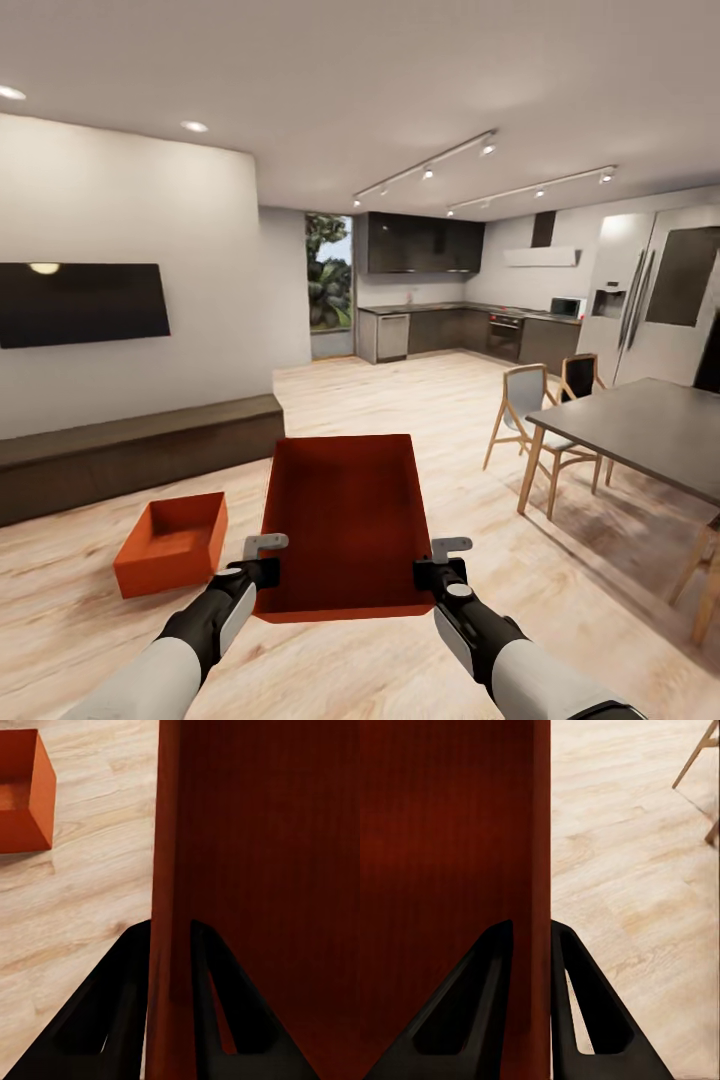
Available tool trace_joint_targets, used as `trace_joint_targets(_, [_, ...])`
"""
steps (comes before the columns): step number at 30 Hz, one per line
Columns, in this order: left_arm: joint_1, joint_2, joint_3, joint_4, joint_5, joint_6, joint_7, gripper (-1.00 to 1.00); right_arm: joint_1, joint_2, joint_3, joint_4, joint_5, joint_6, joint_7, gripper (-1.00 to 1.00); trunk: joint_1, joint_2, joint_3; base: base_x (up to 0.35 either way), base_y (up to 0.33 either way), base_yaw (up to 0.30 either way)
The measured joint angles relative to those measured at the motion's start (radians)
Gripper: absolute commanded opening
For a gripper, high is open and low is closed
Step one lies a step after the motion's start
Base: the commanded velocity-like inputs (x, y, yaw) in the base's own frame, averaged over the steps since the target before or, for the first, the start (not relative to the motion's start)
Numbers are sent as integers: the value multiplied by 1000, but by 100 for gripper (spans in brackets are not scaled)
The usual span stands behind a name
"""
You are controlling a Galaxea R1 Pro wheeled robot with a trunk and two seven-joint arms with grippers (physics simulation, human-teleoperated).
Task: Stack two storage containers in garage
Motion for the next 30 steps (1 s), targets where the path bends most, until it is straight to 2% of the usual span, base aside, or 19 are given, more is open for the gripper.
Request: trace_joint_targets(30, [0, 0, 0, 1, 1, 0, 0, -100, 0, 0, -1, 0, 1, 1, 0, -100, 0, 0, 9, 0, 0, -274])
